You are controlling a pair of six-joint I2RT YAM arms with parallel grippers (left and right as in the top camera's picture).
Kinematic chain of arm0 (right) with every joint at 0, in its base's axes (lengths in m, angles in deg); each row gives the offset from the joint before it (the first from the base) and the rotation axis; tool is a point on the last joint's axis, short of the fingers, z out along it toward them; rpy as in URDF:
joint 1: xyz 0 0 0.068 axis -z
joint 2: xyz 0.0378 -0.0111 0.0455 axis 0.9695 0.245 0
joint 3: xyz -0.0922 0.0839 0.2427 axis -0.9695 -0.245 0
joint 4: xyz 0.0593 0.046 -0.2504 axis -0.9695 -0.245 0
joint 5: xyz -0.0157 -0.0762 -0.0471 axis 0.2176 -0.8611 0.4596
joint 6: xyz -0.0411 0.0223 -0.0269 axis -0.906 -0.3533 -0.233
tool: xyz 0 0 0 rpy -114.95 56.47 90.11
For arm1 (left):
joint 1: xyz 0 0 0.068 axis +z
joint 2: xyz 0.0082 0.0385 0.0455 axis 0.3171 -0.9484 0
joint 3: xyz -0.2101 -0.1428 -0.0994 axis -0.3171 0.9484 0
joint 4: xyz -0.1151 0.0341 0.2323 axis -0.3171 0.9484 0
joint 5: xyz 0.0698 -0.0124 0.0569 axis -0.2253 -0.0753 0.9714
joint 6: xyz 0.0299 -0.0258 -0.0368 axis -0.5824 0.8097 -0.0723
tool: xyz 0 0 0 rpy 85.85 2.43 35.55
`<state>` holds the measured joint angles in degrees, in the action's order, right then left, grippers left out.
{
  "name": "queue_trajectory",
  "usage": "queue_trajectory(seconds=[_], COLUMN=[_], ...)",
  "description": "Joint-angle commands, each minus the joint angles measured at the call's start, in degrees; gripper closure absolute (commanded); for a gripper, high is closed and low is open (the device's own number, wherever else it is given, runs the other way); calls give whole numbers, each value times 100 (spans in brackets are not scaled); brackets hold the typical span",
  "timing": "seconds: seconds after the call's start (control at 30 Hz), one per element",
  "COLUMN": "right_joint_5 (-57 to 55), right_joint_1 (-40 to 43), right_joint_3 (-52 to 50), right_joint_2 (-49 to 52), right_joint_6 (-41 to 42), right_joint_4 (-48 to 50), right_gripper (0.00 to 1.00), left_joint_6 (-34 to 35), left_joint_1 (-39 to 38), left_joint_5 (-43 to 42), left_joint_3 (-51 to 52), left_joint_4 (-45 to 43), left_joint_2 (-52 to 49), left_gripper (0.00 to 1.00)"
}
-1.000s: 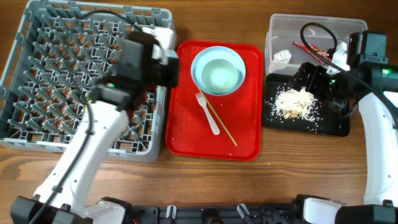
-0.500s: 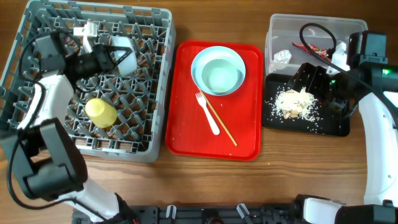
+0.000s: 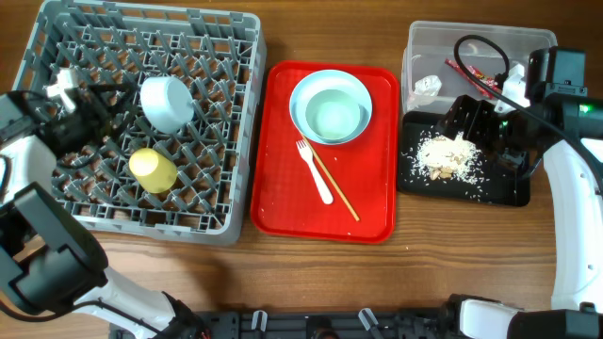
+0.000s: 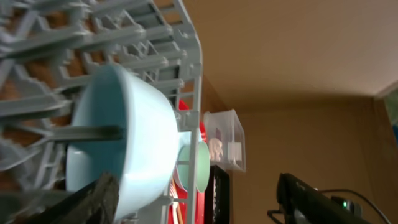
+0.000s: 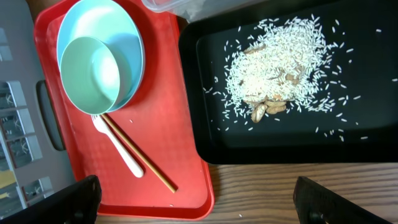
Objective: Sort waste into correct bins and load items into the dishwasher rack
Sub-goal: 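Grasp the light-blue bowl with the left gripper and place it in the rack, then reach the left gripper to the green bowl on the plate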
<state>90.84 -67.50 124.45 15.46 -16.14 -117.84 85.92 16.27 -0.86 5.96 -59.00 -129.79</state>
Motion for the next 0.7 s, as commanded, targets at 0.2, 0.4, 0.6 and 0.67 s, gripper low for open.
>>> queue_trajectory(seconds=[0.2, 0.4, 0.6, 0.67], right_joint_5=[50, 28, -667, -669], right_joint_1=[7, 7, 9, 9], right_joint_3=[0, 0, 2, 2], right_joint_2=[-90, -90, -92, -92], right_joint_6=[-118, -105, 116, 118], right_joint_4=[-7, -52, -328, -339], right_gripper=[0, 0, 0, 0], left_joint_6=[-33, -31, 254, 273], left_joint_1=[107, -2441, -4710, -5180], left_joint_5=[955, 4041, 5869, 6144], left_joint_3=[-52, -52, -868, -1816], left_joint_4=[245, 120, 131, 612], left_joint_2=[1226, 2522, 2210, 1698], left_gripper=[0, 0, 0, 0])
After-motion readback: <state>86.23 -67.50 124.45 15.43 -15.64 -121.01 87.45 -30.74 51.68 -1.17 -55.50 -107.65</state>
